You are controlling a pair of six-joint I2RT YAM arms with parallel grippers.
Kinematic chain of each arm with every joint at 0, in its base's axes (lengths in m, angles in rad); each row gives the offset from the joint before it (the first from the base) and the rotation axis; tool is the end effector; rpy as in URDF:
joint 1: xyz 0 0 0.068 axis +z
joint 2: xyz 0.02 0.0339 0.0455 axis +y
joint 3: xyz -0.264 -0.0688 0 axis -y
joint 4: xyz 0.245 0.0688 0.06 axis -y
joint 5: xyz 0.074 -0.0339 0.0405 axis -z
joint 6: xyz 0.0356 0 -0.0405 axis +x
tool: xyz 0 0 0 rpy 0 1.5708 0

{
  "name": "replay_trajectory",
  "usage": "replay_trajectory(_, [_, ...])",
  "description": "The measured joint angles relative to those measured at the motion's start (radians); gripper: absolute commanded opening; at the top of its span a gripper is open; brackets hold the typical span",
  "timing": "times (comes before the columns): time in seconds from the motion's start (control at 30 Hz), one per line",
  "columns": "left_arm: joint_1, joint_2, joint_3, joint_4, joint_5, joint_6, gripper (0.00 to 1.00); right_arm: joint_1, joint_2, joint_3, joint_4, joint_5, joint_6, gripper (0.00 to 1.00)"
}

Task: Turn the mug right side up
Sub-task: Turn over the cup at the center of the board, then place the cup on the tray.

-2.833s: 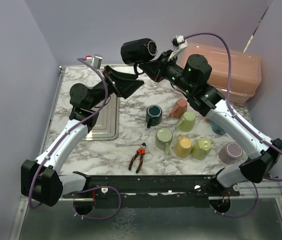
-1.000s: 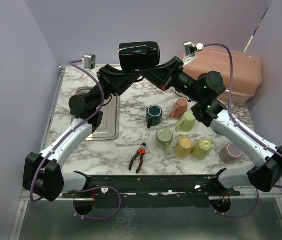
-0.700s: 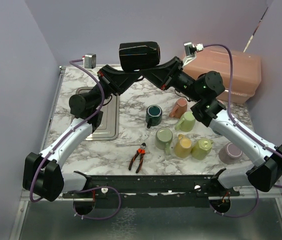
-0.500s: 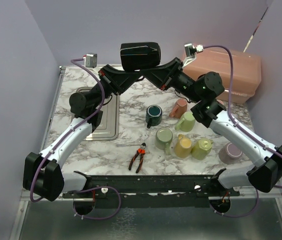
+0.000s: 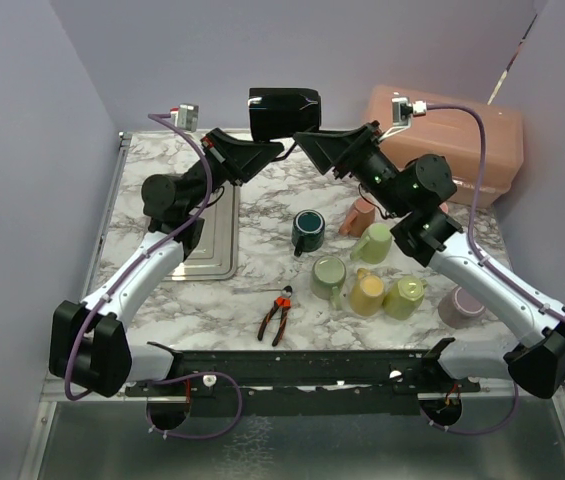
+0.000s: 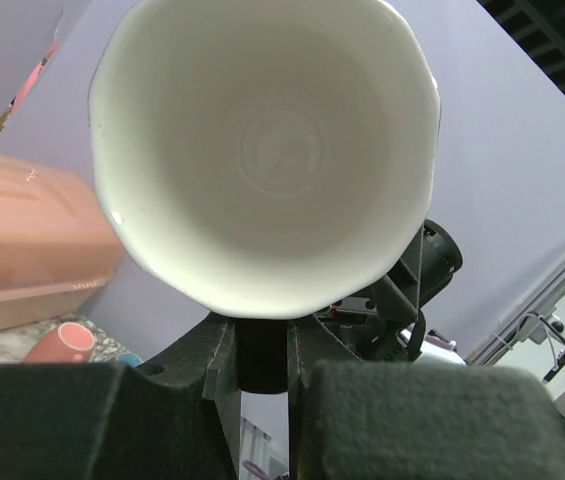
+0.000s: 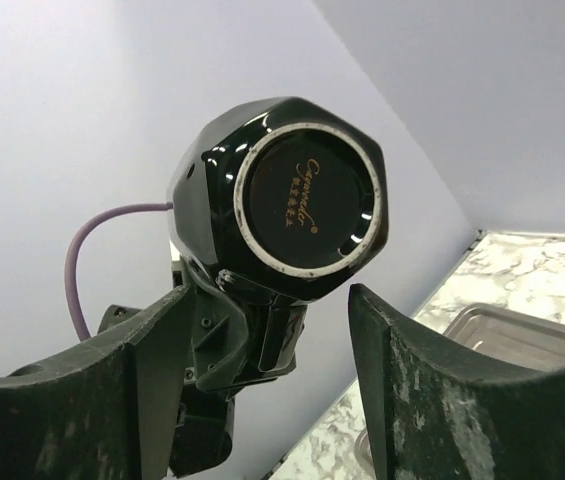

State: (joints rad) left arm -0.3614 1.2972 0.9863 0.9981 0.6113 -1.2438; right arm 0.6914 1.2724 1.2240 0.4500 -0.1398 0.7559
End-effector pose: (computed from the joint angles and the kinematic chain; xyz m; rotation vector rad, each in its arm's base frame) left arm 0.2547 -0.1181 0.4153 0.1733 1.1693 -1.7107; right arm 0.2207 0.1891 0.4566 -0.0939 1.2810 1.3451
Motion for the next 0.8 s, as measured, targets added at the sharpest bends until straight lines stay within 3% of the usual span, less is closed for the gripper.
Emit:
replay_trajectory(0.27, [0.027,0.002,0.002,-0.033,-0.001,0.030,0.00,0.000,-0.035,-0.021,-0.023,0.108,-0.013,0.68])
replay_trajectory(0.43, [0.087,0.005,0.019,-0.198,-0.022,0.093,0.00,0.000,-0.051,-0.021,-0.106,0.190,-0.049,0.68])
replay_trajectory(0.63, [0.134,0.013,0.105,-0.582,-0.114,0.326,0.00,0.000,-0.064,-0.021,-0.227,0.286,-0.088,0.68])
replay_trajectory(0.8, [0.166,0.044,0.189,-0.962,-0.354,0.585,0.00,0.000,-0.065,-0.021,-0.309,0.351,-0.116,0.68])
